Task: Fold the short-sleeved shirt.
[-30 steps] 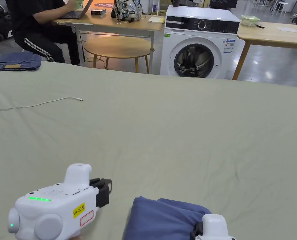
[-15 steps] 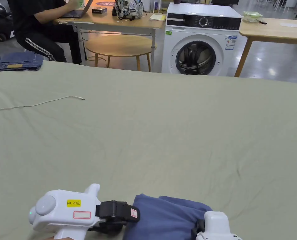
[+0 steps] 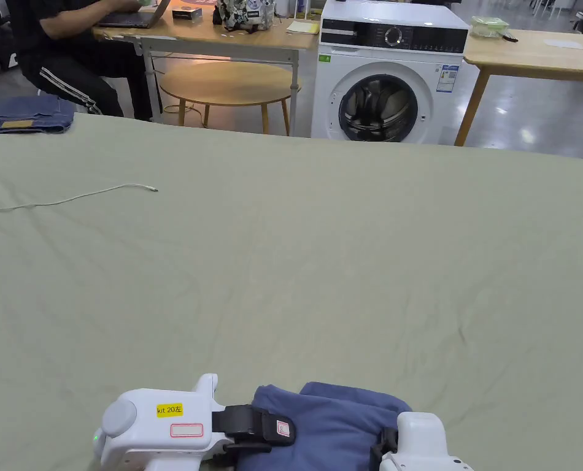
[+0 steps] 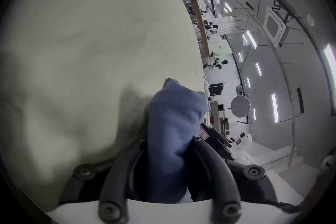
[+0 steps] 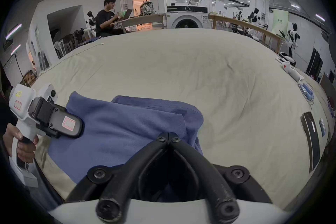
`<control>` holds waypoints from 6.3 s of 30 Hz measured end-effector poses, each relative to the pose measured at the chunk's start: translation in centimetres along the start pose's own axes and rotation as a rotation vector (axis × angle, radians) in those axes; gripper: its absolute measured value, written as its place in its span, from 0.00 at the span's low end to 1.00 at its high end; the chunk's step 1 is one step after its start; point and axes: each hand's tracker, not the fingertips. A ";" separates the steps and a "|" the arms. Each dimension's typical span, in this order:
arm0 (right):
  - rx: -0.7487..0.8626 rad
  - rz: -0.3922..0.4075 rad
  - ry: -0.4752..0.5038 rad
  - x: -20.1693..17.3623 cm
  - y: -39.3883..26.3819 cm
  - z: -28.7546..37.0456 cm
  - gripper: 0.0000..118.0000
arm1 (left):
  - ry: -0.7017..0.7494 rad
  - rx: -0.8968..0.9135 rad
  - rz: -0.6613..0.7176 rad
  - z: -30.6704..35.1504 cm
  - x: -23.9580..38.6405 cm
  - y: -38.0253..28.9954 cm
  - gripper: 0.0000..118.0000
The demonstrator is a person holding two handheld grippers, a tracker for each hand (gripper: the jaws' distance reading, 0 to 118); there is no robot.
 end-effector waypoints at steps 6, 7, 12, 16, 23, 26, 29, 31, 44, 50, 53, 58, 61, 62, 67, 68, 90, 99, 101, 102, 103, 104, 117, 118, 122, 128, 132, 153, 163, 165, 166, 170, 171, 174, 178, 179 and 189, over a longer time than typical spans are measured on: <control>0.015 0.073 -0.023 -0.6 0.0 0.4 0.00 | -0.018 0.002 -0.008 0.5 2.5 -0.9 0.14; 0.019 0.085 -0.024 -0.7 0.1 0.6 0.00 | -0.022 0.004 -0.004 0.7 2.7 -0.9 0.14; 0.064 0.062 -0.008 -0.2 2.3 2.0 0.00 | -0.070 0.022 0.002 2.3 1.9 0.3 0.14; 0.099 0.024 -0.012 0.9 5.2 2.2 0.00 | -0.057 0.040 -0.009 4.5 2.2 1.0 0.14; 0.162 0.049 -0.016 -0.7 9.1 1.9 0.00 | -0.027 0.089 -0.037 9.2 3.7 2.3 0.14; 0.180 0.082 -0.009 -2.9 9.7 1.2 0.00 | -0.003 0.116 -0.052 11.3 5.3 2.7 0.14; 0.199 0.067 -0.002 -4.5 10.3 0.7 0.00 | 0.042 0.139 -0.082 14.3 5.4 4.0 0.14; 0.218 0.060 0.005 -5.2 10.6 0.6 0.00 | 0.080 0.161 -0.110 16.6 5.9 4.5 0.14; 0.487 0.071 -0.031 -5.8 12.2 3.0 0.00 | 0.338 0.301 -0.044 35.9 2.4 8.1 0.14; 0.473 0.072 -0.045 -5.5 13.0 2.5 0.00 | 0.446 0.346 0.052 43.2 -0.4 10.0 0.14; 0.457 0.074 -0.052 -5.5 13.0 2.1 0.00 | 0.508 0.378 0.090 45.6 -0.2 10.1 0.14; 0.431 0.088 -0.055 -6.0 12.8 1.6 0.00 | 0.611 0.421 0.131 48.8 0.2 10.4 0.14; 0.416 0.100 -0.048 -6.6 12.7 1.2 0.00 | 0.683 0.424 0.168 50.8 -1.1 11.0 0.14; 0.410 0.104 -0.044 -6.8 12.7 1.1 0.00 | 0.699 0.419 0.171 51.0 -1.2 11.1 0.14; 0.376 0.114 -0.030 -7.4 12.5 0.5 0.00 | 0.824 0.412 0.154 50.4 -0.9 11.1 0.35; 0.373 0.115 -0.030 -7.4 12.4 0.5 0.00 | 0.854 0.413 0.143 50.3 -0.9 11.0 0.44; 0.380 0.081 -0.055 -4.7 12.9 1.0 0.00 | 0.877 0.581 -0.520 30.4 8.9 9.3 0.45; 0.407 0.034 -0.103 -2.0 13.9 2.2 0.00 | 0.766 0.618 -0.678 14.7 13.0 5.4 0.14; 0.417 0.026 -0.111 -1.5 14.1 2.4 0.00 | 0.753 0.684 -0.701 12.2 14.0 4.1 0.12; 0.422 0.019 -0.115 -1.2 14.2 2.6 0.00 | 0.753 0.709 -0.718 11.3 14.3 3.7 0.07; 0.427 0.014 -0.116 -1.0 14.3 2.7 0.00 | 0.769 0.733 -0.740 10.3 14.7 3.3 0.03; 0.429 0.012 -0.120 -0.8 14.5 2.8 0.00 | 0.788 0.765 -0.748 9.6 14.9 3.2 0.01; 0.486 -0.022 -0.141 0.8 15.3 3.6 0.00 | 0.793 1.030 -0.765 7.6 17.5 0.4 0.00; 0.494 -0.029 -0.139 0.9 15.3 3.7 0.00 | 0.793 1.026 -0.770 7.6 17.6 0.4 0.00; 0.515 -0.032 -0.140 0.9 15.1 4.0 0.00 | 0.833 1.010 -0.810 6.8 17.7 0.5 0.00; 0.510 -0.015 -0.133 0.5 15.1 4.0 0.00 | 0.834 0.999 -0.820 6.4 17.8 0.6 0.00; 0.516 -0.006 -0.137 0.4 15.2 4.0 0.00 | 0.832 1.001 -0.834 6.4 18.0 0.6 0.00; 0.578 0.014 -0.193 -0.4 15.2 3.8 0.78 | 0.836 1.091 -0.824 7.9 17.9 0.5 0.52; 0.568 -0.003 -0.058 0.3 15.3 3.9 0.78 | 0.797 1.056 -0.826 8.3 17.6 1.5 0.52; 0.574 0.002 -0.072 0.1 15.4 3.8 0.78 | 0.759 1.063 -0.807 8.6 17.3 1.6 0.55; 0.574 0.015 -0.085 0.0 15.5 3.7 0.78 | 0.756 1.066 -0.797 8.8 17.3 1.7 0.60; 0.583 0.027 -0.090 -0.1 15.7 3.7 0.78 | 0.741 1.089 -0.797 9.1 17.1 1.8 0.66; 0.585 0.022 -0.084 -0.1 15.8 3.8 0.79 | 0.754 1.090 -0.805 9.1 17.2 1.8 0.68; 0.577 -0.008 -0.068 -0.2 16.4 4.0 0.81 | 0.786 1.094 -0.832 9.0 17.2 2.0 0.68; 0.550 -0.074 -0.042 -0.1 17.1 4.3 0.81 | 0.832 1.096 -0.861 8.8 17.5 2.0 0.68; 0.546 -0.090 -0.033 0.0 17.2 4.3 0.81 | 0.829 1.088 -0.859 8.9 17.6 2.1 0.68; 0.501 -0.175 -0.076 -0.2 18.2 4.4 0.81 | 0.774 1.062 -0.822 9.3 17.5 2.2 0.68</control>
